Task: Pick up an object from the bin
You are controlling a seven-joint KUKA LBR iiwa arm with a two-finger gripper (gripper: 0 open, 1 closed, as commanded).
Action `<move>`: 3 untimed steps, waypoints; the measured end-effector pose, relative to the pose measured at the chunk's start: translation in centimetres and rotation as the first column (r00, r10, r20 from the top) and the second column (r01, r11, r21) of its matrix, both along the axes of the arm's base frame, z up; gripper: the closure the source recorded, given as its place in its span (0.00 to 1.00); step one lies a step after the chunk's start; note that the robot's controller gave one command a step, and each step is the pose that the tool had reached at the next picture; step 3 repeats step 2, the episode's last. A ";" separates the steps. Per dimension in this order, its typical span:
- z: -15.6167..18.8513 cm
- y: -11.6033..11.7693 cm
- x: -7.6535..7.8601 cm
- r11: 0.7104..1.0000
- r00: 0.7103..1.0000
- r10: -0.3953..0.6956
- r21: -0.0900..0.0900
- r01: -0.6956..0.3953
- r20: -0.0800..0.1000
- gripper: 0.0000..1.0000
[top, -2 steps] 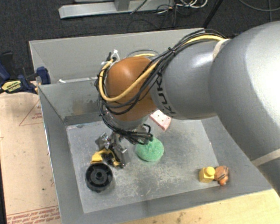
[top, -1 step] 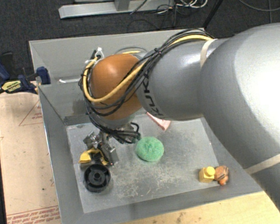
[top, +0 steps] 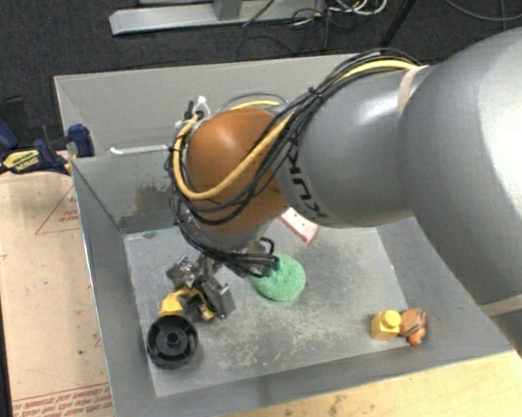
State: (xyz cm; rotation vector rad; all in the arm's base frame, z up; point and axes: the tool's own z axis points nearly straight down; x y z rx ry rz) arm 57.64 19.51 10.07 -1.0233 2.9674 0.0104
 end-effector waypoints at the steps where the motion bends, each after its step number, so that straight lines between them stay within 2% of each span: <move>1: -0.5 -2.1 -1.2 1.000 1.000 0.019 -0.012 -0.019 0.002 1.00; 2: 3.2 0.2 -2.6 0.999 0.999 0.040 -0.006 -0.040 -0.009 1.00; 3: 3.2 0.2 -2.6 0.999 0.999 0.040 -0.006 -0.040 -0.009 1.00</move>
Offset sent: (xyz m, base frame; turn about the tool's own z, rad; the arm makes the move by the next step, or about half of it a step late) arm -0.0454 0.0053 0.2088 -0.0191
